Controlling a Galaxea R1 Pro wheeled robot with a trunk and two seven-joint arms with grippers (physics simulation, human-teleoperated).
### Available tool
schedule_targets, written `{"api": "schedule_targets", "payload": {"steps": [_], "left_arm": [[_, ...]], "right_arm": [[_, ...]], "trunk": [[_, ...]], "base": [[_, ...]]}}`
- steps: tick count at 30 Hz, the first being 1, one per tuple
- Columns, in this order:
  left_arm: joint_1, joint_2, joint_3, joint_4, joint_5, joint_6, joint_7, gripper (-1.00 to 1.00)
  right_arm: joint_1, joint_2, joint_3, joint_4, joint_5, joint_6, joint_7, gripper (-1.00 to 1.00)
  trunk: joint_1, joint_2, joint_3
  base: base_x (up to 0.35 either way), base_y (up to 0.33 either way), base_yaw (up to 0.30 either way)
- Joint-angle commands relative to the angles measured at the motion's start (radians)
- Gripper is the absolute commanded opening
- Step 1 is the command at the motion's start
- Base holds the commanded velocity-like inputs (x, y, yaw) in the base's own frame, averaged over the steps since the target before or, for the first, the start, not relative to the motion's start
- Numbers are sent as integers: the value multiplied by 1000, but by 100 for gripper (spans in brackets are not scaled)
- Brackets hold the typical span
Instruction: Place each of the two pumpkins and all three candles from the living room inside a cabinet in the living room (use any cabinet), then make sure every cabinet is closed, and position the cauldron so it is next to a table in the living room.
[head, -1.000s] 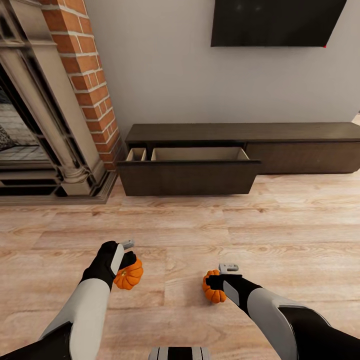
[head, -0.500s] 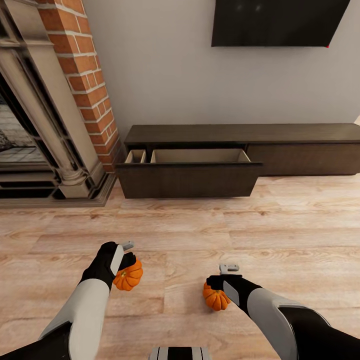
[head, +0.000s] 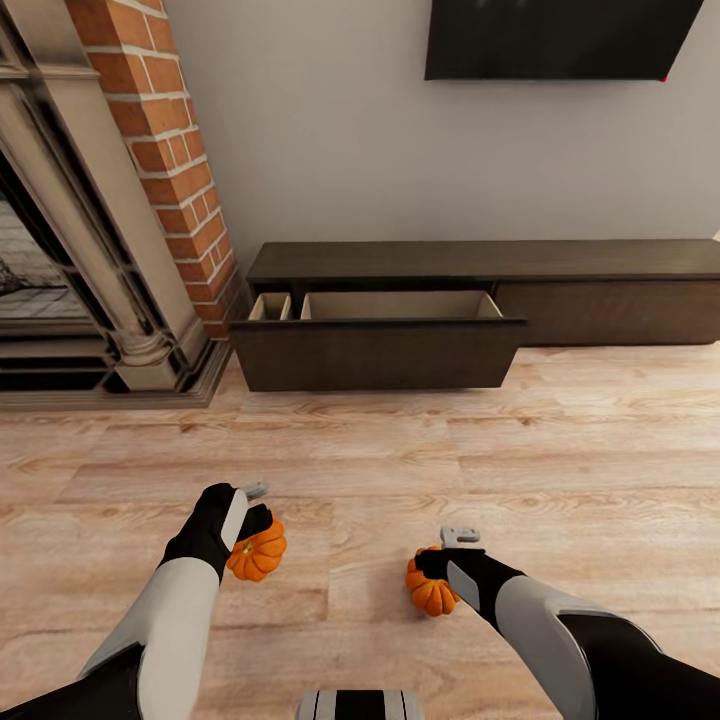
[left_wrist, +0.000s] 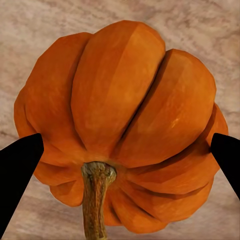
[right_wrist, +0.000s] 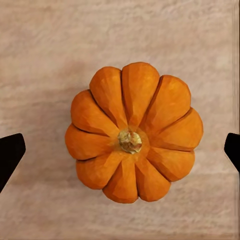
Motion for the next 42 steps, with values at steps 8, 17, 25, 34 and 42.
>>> {"api": "schedule_targets", "payload": {"steps": [8, 17, 25, 34, 42], "left_arm": [[-1, -2, 7, -1, -10, 5, -4, -100], [-1, -2, 8, -2, -10, 5, -4, -100], [-1, -1, 8, -1, -10, 4, -4, -100], [-1, 9, 10, -1, -10, 3, -7, -100], [-1, 10, 11, -1, -11, 3, -8, -100]], "right_arm": [[-1, 8, -6, -3, 3, -9, -172, 100], [0, 10, -5, -6, 4, -9, -199, 100], [0, 23, -5, -5, 7, -8, -201, 100], [-1, 26, -5, -4, 7, -8, -201, 100], [0, 26, -6, -4, 8, -8, -201, 100]], "trunk": [[0, 0, -1], [0, 0, -1], [0, 0, -1], [0, 0, -1], [0, 0, -1]], "base": [[0, 0, 0], [0, 0, 0], [0, 0, 0], [-32, 30, 0], [-34, 98, 0]]}}
